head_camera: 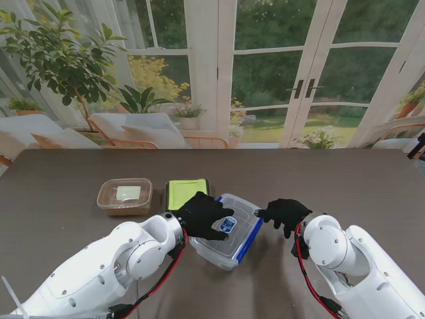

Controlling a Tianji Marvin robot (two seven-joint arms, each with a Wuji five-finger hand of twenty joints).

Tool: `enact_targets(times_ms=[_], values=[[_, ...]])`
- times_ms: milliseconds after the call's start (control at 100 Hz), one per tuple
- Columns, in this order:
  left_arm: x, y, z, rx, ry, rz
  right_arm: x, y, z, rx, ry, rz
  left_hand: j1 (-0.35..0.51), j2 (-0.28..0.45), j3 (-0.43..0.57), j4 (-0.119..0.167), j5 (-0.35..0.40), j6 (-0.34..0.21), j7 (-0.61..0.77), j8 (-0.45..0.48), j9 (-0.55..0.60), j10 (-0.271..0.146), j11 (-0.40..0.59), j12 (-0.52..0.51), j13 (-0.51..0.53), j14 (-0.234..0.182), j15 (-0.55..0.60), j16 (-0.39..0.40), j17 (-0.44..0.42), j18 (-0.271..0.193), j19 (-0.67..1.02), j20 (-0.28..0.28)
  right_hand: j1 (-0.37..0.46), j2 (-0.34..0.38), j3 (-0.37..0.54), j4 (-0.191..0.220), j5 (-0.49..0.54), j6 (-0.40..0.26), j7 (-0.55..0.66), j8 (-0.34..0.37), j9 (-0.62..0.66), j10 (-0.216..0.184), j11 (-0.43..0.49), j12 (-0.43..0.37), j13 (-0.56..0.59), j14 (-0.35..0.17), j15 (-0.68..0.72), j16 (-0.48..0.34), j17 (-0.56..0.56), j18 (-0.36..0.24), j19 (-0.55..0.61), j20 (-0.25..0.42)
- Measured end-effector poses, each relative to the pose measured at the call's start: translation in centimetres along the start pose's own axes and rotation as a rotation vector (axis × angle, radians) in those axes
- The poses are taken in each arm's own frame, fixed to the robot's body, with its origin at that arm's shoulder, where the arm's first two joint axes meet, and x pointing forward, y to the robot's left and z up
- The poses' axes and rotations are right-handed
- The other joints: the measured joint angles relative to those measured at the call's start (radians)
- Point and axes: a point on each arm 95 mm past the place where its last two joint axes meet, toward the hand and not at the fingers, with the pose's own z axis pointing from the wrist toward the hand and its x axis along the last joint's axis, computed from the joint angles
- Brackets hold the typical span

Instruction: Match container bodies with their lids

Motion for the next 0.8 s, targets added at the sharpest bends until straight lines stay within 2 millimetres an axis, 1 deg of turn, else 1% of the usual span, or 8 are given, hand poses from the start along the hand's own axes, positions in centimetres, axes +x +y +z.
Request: enact_targets(times_ms=[60,170,340,380,500,600,720,800], values=[[-0.3,0.0,-0.4,-0.009,-0.019,-0.005,0.1,-0.2,0.0,-0.001,-0.001,-0.012,0.000,0.011,-0.004,0.000,0.012,0.030,0.001,0.000,0.033,0.008,0.011,0.015,0.026,0.010,0.039,0.022,0.011,0.004,0.074,0.014,0.000,0.000,0.000,0.000,0.000,0.000,0.000,0.000,0.000,0.000,0.000,0.000,0.000,0.000,0.000,0.000,0.000,0.000,0.000,0.000],[-1.0,0.2,-1.0,-0.020,-0.065,-0.029,0.0,-0.5,0.1,0.004,-0.005,-0.019,0.009,0.017,-0.014,0.002,0.038,0.084,0.009,0.000,0.078,0.020,0.033,0.046,0.078,0.031,0.126,0.063,0.052,0.033,0.212,0.050,0.000,0.000,0.000,0.000,0.000,0.000,0.000,0.000,0.000,0.000,0.000,0.000,0.000,0.000,0.000,0.000,0.000,0.000,0.000,0.000],[-2.0,0.8,-2.1,-0.032,-0.150,-0.075,-0.2,-0.9,0.3,0.017,-0.014,-0.024,0.009,0.017,-0.014,0.002,0.065,0.132,0.016,0.001,0.158,0.033,0.110,0.122,0.155,0.065,0.258,0.131,0.128,0.072,0.420,0.092,0.000,0.000,0.000,0.000,0.000,0.000,0.000,0.000,0.001,0.000,0.000,0.000,0.000,-0.001,0.000,0.000,0.000,0.000,0.001,0.000],[-2.2,1.0,-2.3,-0.034,-0.172,-0.084,-0.2,-1.0,0.3,0.020,-0.016,-0.028,0.010,0.039,-0.016,0.002,0.070,0.143,0.016,0.001,0.175,0.040,0.113,0.137,0.179,0.074,0.288,0.145,0.147,0.079,0.451,0.096,0.000,0.000,0.000,0.000,0.000,0.000,0.000,0.000,0.001,0.000,0.000,0.000,0.000,-0.001,0.000,0.000,0.000,0.000,0.001,0.000],[-2.8,1.6,-2.6,-0.046,-0.240,-0.110,-0.3,-1.3,0.3,0.031,-0.021,-0.033,0.010,0.039,-0.016,0.002,0.075,0.171,0.016,0.001,0.187,0.055,0.155,0.185,0.205,0.089,0.367,0.184,0.196,0.101,0.500,0.125,0.000,0.000,0.000,0.000,0.000,0.000,0.000,0.000,0.001,0.000,0.000,0.000,0.000,-0.001,0.000,0.000,0.000,0.000,0.002,0.000],[-2.9,2.0,-2.4,-0.064,-0.261,-0.167,-0.4,-1.6,0.3,0.042,-0.025,-0.037,0.010,0.039,-0.016,0.002,0.075,0.186,0.016,0.001,0.198,0.063,0.205,0.238,0.231,0.101,0.439,0.221,0.237,0.114,0.538,0.169,0.000,0.000,0.000,0.000,0.001,0.000,0.000,0.000,0.002,0.000,0.000,0.000,0.000,-0.001,0.000,0.000,0.000,0.000,0.002,0.000],[-2.7,2.4,-1.8,-0.092,-0.247,-0.213,-0.5,-2.0,0.3,0.065,-0.027,-0.043,0.010,0.040,-0.016,0.002,0.076,0.197,0.016,0.001,0.221,0.064,0.262,0.305,0.255,0.102,0.517,0.265,0.265,0.115,0.553,0.221,-0.001,0.000,-0.018,0.000,0.001,0.001,0.000,0.000,0.002,0.000,0.000,0.000,0.000,-0.001,0.000,0.000,0.000,0.000,0.002,-0.001],[-2.8,2.5,-1.6,-0.095,-0.244,-0.207,-0.6,-2.2,0.3,0.074,-0.027,-0.041,0.010,0.050,-0.016,0.002,0.076,0.198,0.016,0.001,0.221,0.064,0.287,0.330,0.256,0.102,0.549,0.280,0.265,0.116,0.563,0.236,-0.001,0.000,-0.018,0.000,0.005,0.001,-0.005,0.000,0.002,0.000,0.000,0.000,0.000,-0.001,0.000,0.000,0.000,0.000,0.002,-0.001]])
